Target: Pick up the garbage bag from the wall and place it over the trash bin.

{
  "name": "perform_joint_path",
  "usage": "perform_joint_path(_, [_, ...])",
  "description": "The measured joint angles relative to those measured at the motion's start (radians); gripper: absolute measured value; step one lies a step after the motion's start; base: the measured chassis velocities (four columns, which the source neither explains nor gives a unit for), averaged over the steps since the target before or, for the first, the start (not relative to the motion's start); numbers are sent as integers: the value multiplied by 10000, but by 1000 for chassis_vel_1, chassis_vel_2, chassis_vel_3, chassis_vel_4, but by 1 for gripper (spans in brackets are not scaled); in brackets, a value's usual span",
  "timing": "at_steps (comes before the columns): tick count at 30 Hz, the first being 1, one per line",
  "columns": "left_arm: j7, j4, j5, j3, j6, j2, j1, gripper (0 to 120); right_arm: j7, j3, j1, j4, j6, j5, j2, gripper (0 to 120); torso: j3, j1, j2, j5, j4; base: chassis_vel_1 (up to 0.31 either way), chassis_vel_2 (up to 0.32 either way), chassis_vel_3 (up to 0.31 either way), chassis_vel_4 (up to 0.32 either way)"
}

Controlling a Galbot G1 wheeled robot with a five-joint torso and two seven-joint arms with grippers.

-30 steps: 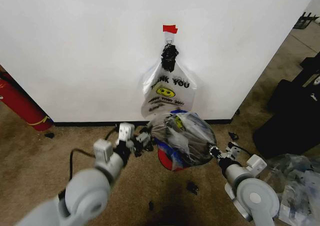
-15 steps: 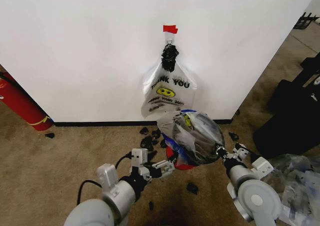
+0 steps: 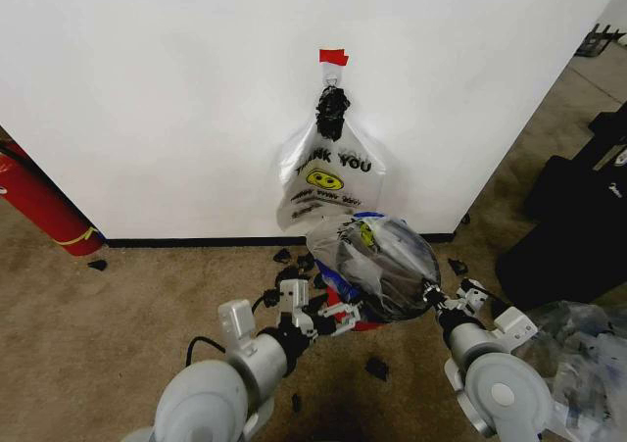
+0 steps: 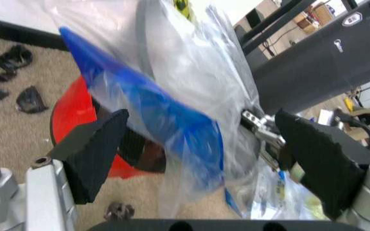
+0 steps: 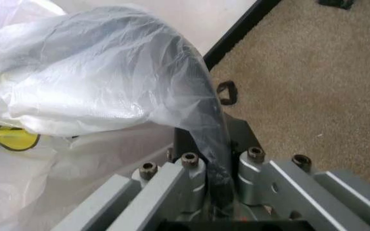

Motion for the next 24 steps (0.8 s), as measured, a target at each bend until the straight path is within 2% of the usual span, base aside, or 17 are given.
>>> perform_joint_path(5, [12,284,305,174,7,-179,-69,79,-23,-14,-16,34,-9,-17,52,0,0,0,0,0,1,0,0,0,0])
perform_joint_path(10, [4,545,456,274,-21,-347,-47,57,-36,8,-11,34,-15,-21,49,0,0,0,0,-1,1,0,0,0,0])
perform_joint_path(12, [2,554,459,274,-36,-350,-36,54,-41,19,-11,27,-15,-23,40,0,0,0,0,0,1,0,0,0,0])
perform_joint_path(24, [77,532,467,197,-154,-273,218,8,-47,85,28,-58,-17,-10,12,0,0,0,0,-1,1,0,0,0,0])
